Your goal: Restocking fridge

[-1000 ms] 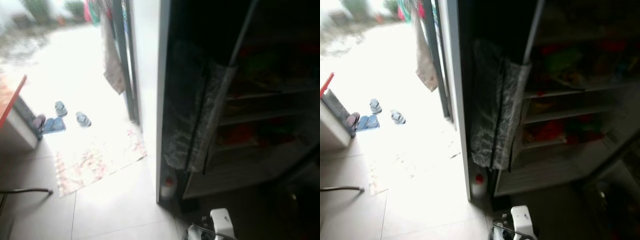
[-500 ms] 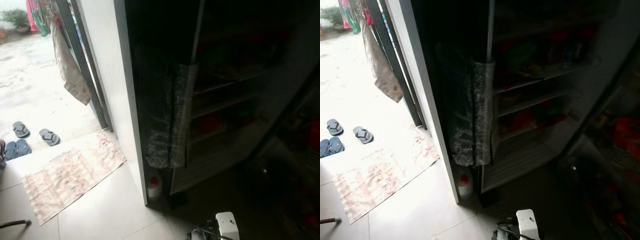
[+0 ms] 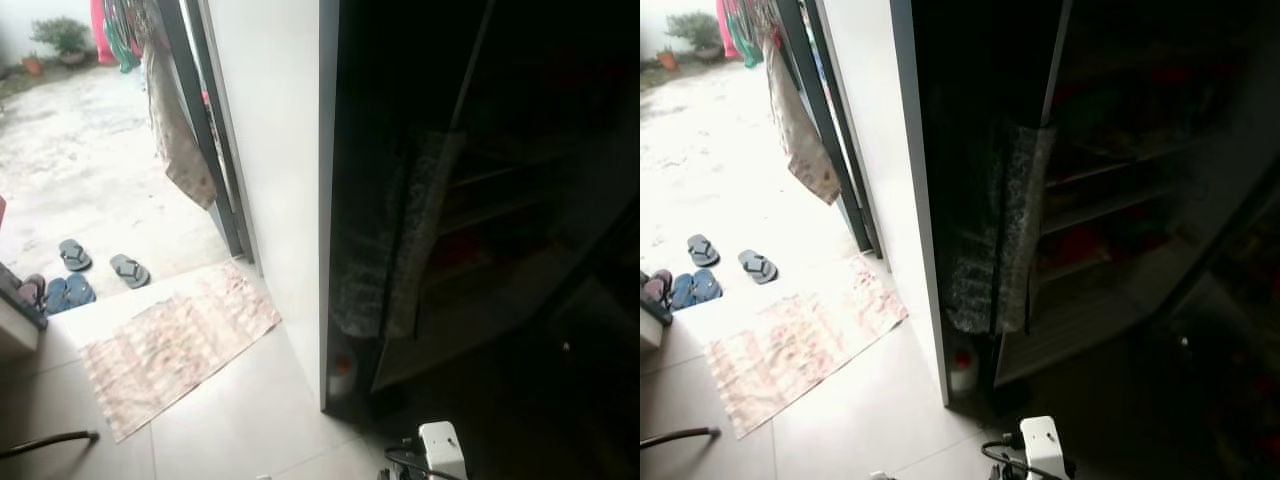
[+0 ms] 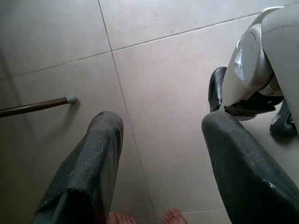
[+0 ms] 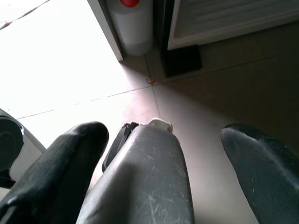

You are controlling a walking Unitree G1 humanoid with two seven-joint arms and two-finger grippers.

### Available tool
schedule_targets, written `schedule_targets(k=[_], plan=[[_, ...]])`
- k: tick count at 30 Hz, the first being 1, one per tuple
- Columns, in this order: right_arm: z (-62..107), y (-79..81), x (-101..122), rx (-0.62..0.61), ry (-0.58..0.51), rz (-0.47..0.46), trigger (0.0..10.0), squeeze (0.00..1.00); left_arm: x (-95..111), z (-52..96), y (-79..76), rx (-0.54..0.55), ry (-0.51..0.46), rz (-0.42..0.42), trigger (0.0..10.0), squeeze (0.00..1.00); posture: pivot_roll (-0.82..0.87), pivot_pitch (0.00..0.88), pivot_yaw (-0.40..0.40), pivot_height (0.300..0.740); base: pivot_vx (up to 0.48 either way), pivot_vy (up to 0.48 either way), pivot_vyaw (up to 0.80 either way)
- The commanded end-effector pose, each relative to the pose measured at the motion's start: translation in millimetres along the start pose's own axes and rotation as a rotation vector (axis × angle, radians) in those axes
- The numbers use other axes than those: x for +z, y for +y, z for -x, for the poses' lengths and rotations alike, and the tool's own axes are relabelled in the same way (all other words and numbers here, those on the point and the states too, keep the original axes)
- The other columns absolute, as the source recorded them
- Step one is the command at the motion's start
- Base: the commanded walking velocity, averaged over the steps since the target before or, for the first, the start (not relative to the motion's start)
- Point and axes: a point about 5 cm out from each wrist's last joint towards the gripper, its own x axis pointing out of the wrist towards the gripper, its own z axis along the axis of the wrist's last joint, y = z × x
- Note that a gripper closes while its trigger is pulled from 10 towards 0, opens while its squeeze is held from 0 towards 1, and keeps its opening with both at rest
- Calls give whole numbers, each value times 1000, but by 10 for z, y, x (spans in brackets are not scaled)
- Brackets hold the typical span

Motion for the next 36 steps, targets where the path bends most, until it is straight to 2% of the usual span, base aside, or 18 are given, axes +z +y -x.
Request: schedule_targets(k=[1,9,20,26,36], plan=[[32,2,-139,-3,50,-17,10000,0,-82,15,24,-2,32,-24,10000,0,-6,55,51,665,0,0,0],[33,-2,-137,-21,39,-47,10000,0,-95,19,35,-9,37,-32,10000,0,3,60,50,665,0,0,0],[33,-8,-132,-28,36,-47,10000,0,76,-44,-428,-62,26,-47,10000,0,2,65,49,734,0,0,0],[32,-9,-131,-32,35,-49,10000,0,29,-34,-314,-50,33,-48,10000,0,3,65,48,740,0,0,0],[30,-5,-124,-30,32,-51,10000,0,43,-34,-283,-33,18,-57,10000,0,2,66,49,740,0,0,0]])
